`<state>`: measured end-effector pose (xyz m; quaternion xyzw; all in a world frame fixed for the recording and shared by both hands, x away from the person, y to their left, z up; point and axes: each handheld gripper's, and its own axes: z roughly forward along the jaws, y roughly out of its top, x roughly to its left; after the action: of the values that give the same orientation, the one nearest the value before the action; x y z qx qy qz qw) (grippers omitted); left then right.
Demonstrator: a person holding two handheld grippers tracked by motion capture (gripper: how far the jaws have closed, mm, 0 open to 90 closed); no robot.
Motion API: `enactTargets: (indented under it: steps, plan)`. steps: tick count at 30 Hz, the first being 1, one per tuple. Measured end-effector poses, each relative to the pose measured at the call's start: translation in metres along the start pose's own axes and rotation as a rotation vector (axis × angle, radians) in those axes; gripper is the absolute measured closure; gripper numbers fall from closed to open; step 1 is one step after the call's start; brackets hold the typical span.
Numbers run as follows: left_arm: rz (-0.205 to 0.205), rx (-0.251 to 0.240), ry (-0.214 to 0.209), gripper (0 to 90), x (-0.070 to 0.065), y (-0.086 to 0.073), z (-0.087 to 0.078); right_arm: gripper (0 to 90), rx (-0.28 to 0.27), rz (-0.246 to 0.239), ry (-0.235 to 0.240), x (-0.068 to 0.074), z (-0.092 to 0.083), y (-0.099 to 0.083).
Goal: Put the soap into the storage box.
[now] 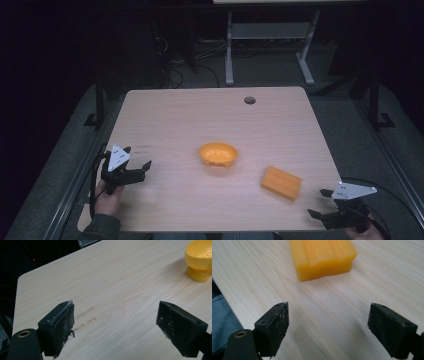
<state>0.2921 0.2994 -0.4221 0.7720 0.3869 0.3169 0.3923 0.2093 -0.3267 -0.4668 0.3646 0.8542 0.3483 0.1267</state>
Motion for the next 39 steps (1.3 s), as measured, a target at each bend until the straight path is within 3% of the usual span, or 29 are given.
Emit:
enactTargets:
  steps: [11, 20, 39]
  plan:
    - [0.002, -0.004, 0.0, 14.1, 0.001, 0.0, -0.001, 15.6, 0.079, -0.046, 0.002, 0.002, 0.004, 0.016]
    - [0.003, -0.002, 0.0, 14.1, 0.001, -0.001, -0.001, 15.7, 0.096, -0.068, -0.003, 0.0, 0.0, 0.028]
    - [0.0, -0.014, 0.003, 14.2, 0.002, -0.001, -0.002, 16.0, 0.145, -0.172, -0.01, 0.001, -0.006, 0.065]
